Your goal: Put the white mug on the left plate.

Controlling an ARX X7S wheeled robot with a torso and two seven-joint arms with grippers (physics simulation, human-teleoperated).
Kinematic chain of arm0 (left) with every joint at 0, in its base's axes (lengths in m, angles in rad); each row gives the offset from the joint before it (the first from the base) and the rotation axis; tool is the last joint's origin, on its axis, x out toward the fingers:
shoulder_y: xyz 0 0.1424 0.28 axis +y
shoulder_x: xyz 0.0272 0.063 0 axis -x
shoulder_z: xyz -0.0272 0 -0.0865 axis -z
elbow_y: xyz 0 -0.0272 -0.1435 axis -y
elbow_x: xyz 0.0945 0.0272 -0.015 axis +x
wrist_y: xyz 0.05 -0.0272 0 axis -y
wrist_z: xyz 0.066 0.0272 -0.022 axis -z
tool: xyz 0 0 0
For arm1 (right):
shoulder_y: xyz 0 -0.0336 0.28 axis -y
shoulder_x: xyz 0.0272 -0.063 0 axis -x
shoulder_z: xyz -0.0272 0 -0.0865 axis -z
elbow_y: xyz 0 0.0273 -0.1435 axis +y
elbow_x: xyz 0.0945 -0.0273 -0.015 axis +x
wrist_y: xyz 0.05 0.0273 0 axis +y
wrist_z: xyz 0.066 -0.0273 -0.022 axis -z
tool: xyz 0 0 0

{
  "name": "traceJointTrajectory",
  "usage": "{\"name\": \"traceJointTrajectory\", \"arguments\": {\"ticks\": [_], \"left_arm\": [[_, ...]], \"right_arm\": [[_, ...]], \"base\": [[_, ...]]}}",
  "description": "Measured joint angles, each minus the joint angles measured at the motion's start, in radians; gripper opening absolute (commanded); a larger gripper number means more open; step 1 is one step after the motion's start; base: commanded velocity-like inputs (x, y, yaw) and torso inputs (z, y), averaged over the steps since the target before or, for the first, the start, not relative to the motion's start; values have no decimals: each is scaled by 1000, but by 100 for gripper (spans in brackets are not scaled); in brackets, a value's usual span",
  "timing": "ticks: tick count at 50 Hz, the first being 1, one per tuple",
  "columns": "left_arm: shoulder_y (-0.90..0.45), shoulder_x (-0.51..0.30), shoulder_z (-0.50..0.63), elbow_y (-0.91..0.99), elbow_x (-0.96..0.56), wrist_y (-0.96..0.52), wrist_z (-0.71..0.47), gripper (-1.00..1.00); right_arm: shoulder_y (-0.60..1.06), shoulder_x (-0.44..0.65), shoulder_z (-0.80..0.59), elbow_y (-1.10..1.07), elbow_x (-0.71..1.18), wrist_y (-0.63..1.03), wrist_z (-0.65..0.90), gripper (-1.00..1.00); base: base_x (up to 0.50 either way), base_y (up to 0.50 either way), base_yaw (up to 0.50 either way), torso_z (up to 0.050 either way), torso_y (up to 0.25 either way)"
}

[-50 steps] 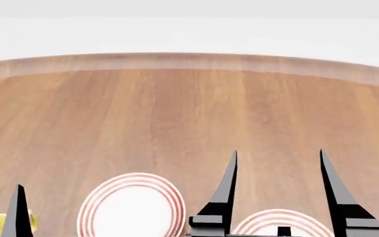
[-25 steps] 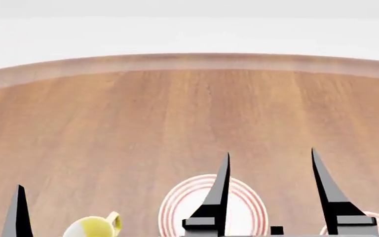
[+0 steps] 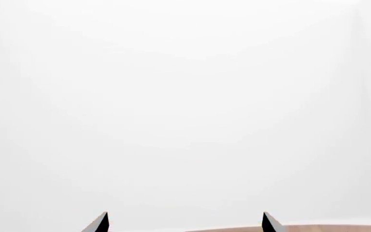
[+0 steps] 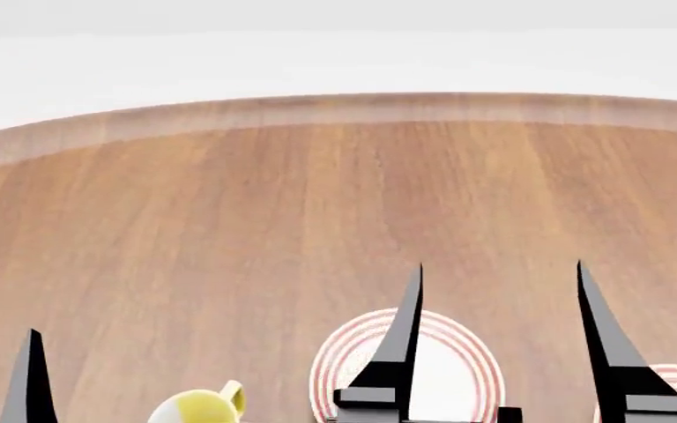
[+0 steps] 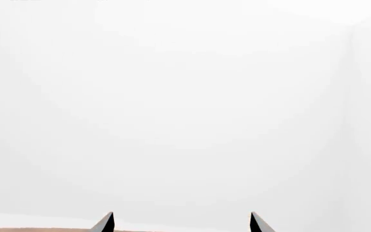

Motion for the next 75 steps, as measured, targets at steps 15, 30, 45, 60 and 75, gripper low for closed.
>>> {"name": "traceJointTrajectory", "arguments": {"ticks": [15, 30, 45, 60, 75], "left_arm": [[-2, -13, 8, -3, -8, 6, -13, 100], [-3, -26, 18, -7, -12, 11, -25, 100], [2, -42, 44, -6, 3, 7, -36, 100], [35, -101, 104, -52, -154, -33, 106, 100], [119, -142, 221, -178, -117, 79, 239, 100]], "right_arm": [[-10, 3, 13, 3, 25, -37, 9, 100], [-11, 10, 13, -4, 30, -38, 23, 100], [-11, 21, 8, -18, 23, -20, 38, 100], [8, 41, -17, -15, -9, 27, 48, 100], [18, 52, -35, -16, -17, 43, 48, 100]], "base": [[0, 0, -500, 0, 0], [0, 0, -500, 0, 0], [0, 0, -500, 0, 0], [-6, -16, -67, 0, 0], [0, 0, 0, 0, 0]]}}
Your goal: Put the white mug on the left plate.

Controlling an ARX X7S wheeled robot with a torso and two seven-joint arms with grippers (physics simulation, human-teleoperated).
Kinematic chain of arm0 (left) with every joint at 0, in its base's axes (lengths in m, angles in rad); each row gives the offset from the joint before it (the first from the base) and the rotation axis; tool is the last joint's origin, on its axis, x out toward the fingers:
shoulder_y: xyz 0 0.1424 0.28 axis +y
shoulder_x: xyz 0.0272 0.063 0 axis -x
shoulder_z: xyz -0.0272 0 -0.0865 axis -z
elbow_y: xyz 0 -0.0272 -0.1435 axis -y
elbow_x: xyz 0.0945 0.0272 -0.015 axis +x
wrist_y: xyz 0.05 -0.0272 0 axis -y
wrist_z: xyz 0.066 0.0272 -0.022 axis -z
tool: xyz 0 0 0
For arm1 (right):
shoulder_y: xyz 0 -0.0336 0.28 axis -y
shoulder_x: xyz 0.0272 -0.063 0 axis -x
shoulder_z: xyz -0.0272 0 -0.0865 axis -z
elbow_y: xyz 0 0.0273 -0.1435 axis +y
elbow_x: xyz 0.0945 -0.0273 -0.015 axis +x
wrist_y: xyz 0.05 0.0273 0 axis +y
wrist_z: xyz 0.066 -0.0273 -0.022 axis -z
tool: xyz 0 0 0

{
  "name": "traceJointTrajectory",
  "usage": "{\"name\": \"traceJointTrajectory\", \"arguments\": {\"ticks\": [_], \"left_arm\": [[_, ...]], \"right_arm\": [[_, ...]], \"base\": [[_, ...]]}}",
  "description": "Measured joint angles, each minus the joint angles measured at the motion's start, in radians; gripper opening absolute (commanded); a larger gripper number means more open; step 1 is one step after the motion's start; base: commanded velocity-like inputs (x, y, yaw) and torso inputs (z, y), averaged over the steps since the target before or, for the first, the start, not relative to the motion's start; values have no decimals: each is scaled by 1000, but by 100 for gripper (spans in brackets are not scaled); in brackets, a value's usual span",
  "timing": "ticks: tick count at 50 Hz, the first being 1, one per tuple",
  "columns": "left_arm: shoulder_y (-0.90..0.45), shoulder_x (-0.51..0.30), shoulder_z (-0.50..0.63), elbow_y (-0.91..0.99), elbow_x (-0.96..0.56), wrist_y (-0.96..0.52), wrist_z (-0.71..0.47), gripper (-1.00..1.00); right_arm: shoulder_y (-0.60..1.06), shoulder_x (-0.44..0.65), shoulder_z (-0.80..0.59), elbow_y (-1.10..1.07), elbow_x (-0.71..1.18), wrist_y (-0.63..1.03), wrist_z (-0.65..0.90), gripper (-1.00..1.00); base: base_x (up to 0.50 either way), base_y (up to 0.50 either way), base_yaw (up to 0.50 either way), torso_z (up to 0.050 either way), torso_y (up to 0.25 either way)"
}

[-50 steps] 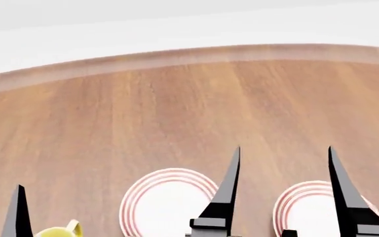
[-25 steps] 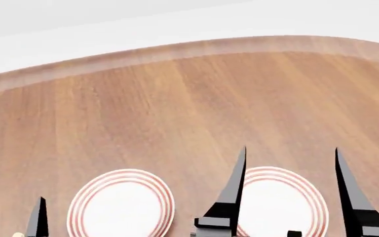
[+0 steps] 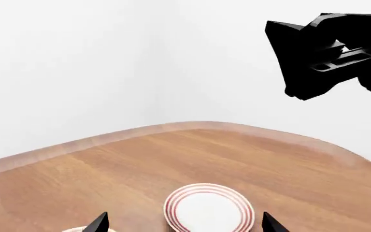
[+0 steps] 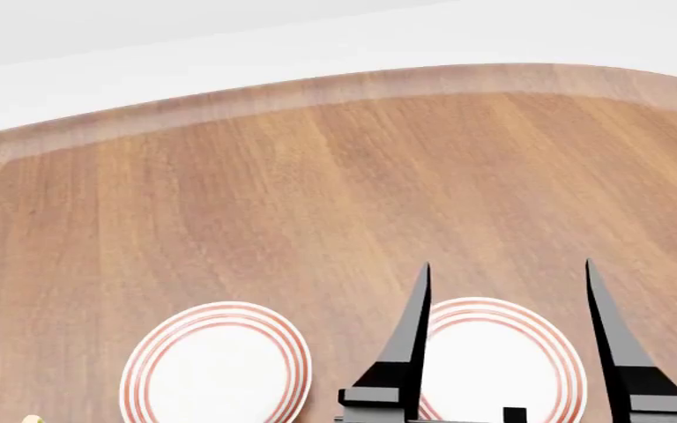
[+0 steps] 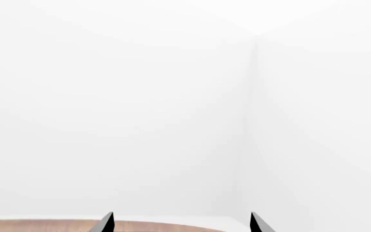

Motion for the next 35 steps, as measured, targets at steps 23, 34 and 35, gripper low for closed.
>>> {"name": "traceJointTrajectory", "arguments": {"ticks": [23, 34, 35], "left_arm": [[76, -29, 163, -125, 137, 79, 74, 100], [96, -31, 222, -186, 184, 102, 89, 100], [96, -30, 226, -192, 187, 104, 89, 100]], "right_arm": [[5, 6, -7, -7, 9, 15, 1, 100], [7, 6, -5, -6, 18, 18, 2, 100], [7, 6, -5, -6, 18, 18, 2, 100]], "base": [[0, 0, 0, 0, 0], [0, 0, 0, 0, 0], [0, 0, 0, 0, 0]]}}
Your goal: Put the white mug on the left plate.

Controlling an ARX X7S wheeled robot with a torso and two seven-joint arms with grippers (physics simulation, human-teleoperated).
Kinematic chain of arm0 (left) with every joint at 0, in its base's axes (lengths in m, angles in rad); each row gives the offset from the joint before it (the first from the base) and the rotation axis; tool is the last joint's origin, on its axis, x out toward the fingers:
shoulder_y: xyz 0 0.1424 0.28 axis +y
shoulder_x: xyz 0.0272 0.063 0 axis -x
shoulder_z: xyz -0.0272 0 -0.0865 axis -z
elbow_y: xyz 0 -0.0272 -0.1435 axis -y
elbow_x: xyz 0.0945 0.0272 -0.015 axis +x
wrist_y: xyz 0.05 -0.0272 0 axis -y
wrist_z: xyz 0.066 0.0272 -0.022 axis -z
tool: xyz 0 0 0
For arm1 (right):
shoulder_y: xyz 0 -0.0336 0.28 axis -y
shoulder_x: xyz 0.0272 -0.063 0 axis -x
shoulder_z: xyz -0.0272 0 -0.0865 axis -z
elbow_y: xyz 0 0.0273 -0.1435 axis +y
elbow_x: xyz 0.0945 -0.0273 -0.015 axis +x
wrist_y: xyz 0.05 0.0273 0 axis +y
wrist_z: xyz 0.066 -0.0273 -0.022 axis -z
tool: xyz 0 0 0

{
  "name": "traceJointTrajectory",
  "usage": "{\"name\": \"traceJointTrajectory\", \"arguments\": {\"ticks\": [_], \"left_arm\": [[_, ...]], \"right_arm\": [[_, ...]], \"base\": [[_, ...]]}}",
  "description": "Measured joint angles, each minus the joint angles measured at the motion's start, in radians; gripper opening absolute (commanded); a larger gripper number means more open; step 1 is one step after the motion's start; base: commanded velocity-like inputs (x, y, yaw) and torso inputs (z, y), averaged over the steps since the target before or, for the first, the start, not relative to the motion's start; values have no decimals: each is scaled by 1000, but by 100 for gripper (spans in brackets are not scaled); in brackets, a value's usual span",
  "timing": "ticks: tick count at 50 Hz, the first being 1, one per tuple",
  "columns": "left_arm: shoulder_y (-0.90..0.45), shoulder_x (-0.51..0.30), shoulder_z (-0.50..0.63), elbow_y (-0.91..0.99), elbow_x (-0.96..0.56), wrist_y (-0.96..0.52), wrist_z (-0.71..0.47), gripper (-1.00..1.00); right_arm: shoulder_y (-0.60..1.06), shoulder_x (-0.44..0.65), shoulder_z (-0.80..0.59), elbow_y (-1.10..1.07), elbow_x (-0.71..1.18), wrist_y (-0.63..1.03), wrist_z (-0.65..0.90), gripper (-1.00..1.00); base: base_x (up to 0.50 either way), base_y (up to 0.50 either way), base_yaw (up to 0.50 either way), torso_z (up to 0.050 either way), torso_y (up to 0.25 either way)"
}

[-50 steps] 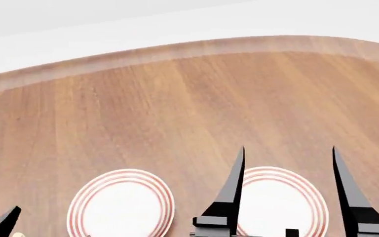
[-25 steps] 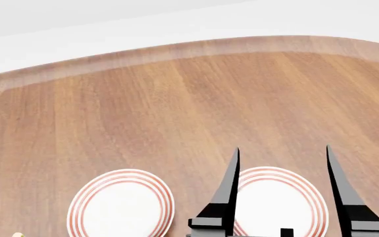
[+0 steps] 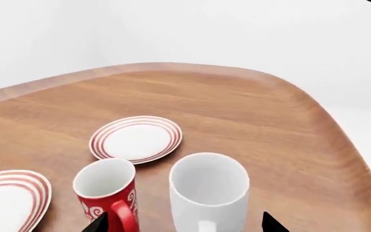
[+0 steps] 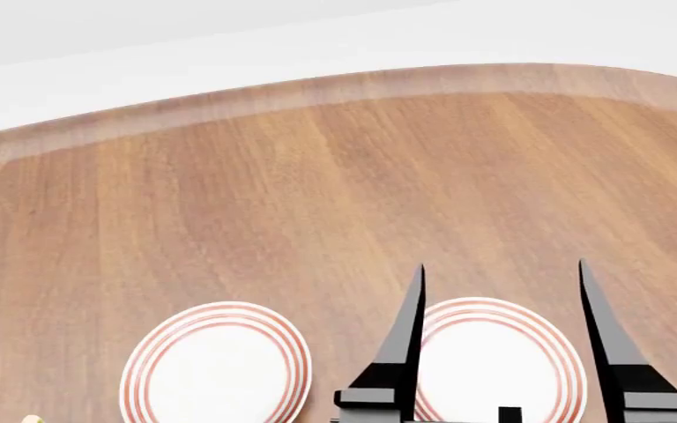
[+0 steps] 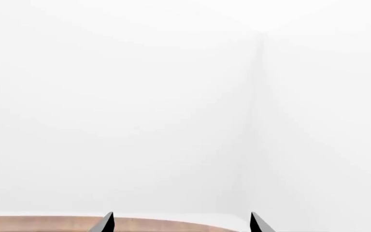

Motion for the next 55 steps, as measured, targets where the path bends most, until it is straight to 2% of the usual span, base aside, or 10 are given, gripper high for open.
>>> {"name": "traceJointTrajectory", "arguments": {"ticks": [24, 55], "left_arm": [[-24, 23, 60, -130, 34, -5, 13, 100], [-63, 119, 89, -263, 62, -83, -62, 100]], "right_arm": [[8, 4, -8, -7, 5, 15, 6, 100], [15, 10, -9, -17, 13, 26, 15, 100]], "base": [[0, 0, 0, 0, 0], [0, 0, 0, 0, 0]]}}
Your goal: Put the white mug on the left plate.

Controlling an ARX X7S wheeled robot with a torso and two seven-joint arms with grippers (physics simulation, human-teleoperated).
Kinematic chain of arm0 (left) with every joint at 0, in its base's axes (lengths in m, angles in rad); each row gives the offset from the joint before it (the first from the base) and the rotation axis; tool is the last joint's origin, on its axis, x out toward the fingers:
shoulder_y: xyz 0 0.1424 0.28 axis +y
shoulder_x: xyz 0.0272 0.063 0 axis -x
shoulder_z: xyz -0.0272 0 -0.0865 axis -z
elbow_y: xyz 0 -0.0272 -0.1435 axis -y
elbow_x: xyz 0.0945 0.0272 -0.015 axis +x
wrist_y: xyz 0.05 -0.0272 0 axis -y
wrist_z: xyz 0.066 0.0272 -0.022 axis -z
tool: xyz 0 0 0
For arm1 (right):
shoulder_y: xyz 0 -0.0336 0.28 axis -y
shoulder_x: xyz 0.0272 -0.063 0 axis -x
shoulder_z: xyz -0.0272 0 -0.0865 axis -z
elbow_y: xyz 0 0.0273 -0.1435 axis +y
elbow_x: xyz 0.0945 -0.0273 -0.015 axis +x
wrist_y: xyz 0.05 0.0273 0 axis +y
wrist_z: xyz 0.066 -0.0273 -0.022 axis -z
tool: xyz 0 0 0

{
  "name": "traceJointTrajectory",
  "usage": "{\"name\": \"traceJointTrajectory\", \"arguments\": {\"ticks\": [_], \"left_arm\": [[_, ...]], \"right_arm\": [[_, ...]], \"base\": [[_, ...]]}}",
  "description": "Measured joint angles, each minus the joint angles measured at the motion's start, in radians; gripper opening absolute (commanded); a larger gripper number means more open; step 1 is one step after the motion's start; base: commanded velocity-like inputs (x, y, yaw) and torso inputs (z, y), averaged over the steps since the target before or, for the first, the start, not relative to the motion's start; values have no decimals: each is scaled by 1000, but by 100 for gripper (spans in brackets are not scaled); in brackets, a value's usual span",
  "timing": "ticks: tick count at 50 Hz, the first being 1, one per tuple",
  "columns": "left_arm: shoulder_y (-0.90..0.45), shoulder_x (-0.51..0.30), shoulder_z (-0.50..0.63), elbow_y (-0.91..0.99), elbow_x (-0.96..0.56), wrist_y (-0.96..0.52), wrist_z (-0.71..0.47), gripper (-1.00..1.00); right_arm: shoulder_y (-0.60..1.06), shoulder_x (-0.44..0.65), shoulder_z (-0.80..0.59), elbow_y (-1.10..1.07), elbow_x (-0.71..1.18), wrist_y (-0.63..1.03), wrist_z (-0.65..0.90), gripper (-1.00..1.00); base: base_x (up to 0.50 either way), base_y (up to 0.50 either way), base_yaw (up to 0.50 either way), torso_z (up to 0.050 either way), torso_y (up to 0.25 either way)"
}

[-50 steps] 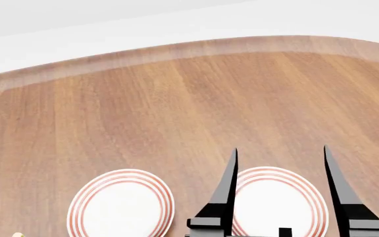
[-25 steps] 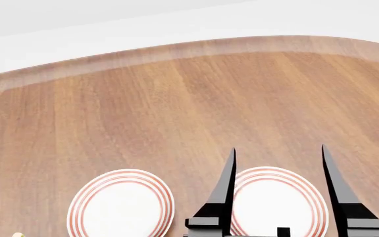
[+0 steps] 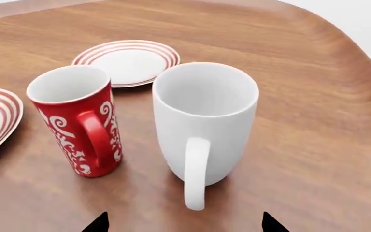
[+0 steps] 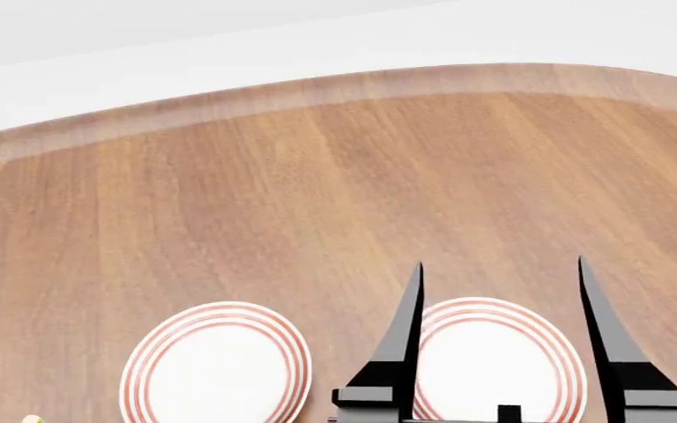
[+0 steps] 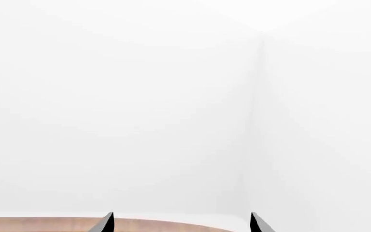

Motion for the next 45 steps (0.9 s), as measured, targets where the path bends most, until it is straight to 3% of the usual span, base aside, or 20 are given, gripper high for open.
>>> {"name": "traceJointTrajectory", "arguments": {"ticks": [45], "left_arm": [[-123, 40, 67, -82, 47, -88, 17, 100]], "right_arm": [[-1, 10, -1, 0, 11, 1, 15, 100]], "base": [[0, 0, 0, 0, 0]]}}
